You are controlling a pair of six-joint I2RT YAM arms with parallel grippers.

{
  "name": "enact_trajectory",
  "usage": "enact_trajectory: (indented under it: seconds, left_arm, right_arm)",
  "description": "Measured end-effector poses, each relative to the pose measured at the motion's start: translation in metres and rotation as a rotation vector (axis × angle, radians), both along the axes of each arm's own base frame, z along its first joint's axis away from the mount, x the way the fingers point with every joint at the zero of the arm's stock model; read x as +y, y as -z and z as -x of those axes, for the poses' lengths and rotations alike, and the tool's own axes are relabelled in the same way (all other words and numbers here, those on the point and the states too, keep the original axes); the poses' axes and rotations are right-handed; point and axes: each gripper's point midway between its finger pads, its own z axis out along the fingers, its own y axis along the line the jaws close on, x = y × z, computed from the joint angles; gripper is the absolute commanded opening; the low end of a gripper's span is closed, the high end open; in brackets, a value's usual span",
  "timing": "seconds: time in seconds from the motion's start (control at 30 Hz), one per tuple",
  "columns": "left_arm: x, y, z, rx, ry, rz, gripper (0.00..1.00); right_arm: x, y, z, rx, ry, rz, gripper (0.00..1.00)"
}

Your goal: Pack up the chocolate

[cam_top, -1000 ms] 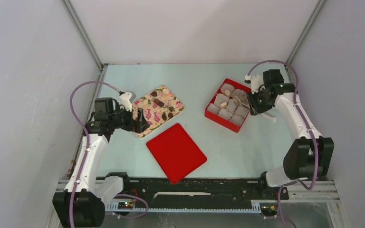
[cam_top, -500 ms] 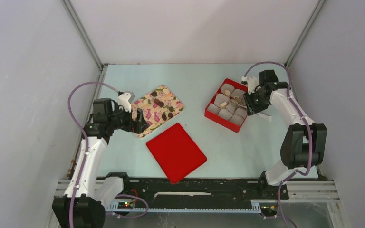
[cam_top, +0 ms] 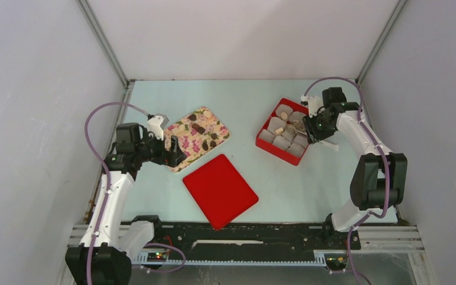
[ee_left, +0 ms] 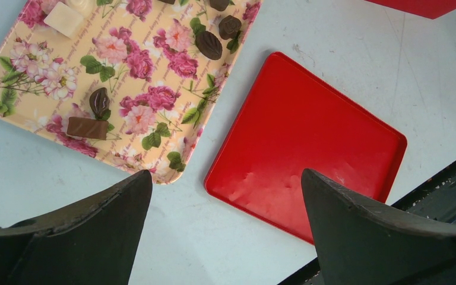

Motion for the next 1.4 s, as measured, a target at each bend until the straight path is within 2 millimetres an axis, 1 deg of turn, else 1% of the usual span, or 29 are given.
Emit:
enact_trajectory:
  seconds: [0.1, 0.4, 0.67, 0.77, 0.9, 0.97, 1.03, 1.1, 1.27, 1.37, 1.4]
  left_arm:
    - [0.0, 0.0, 0.0, 0.0, 0.0, 0.0, 1.0]
    - [0.0, -0.003, 0.001, -0.016, 0.005, -0.007, 1.0]
    - [0.0, -0.003, 0.001, -0.019, 0.005, -0.007, 1.0]
    - [0.0, -0.003, 0.001, -0.019, 0.005, -0.007, 1.0]
    - [0.0, -0.003, 0.001, -0.019, 0.005, -0.007, 1.0]
    - [0.0, -0.003, 0.001, -0.019, 0.005, -0.007, 1.0]
    - [0.0, -0.003, 0.001, -0.019, 0.005, -0.007, 1.0]
    - [0.001, -0.003, 0.001, -0.019, 0.004, -0.007, 1.0]
    - [0.006, -0.005, 0.0, -0.035, -0.021, -0.029, 1.0]
    - [0.011, -0.009, 0.0, -0.054, -0.042, -0.043, 1.0]
    - [0.011, -0.01, 0.0, -0.059, -0.045, -0.044, 1.0]
  right_arm:
    - [0.003, 0.001, 0.0, 0.002, -0.009, -0.002, 0.42]
    - [0.013, 0.006, 0.002, 0.017, -0.039, 0.001, 0.47]
    - [0.014, 0.004, 0.002, 0.008, -0.043, 0.023, 0.47]
    - [0.012, -0.008, 0.002, -0.027, -0.04, 0.039, 0.47]
    - [0.015, -0.033, 0.004, -0.101, -0.048, 0.044, 0.47]
    - [0.02, -0.045, 0.004, -0.136, -0.06, 0.041, 0.47]
    - [0.028, -0.053, 0.004, -0.162, -0.081, 0.036, 0.47]
    - [0.041, -0.058, 0.003, -0.183, -0.116, 0.03, 0.47]
    - [0.093, -0.063, 0.005, -0.2, -0.253, 0.011, 0.46]
    - [0.131, -0.059, -0.004, -0.19, -0.337, 0.004, 0.45]
    - [0.139, -0.057, -0.006, -0.184, -0.353, 0.004, 0.45]
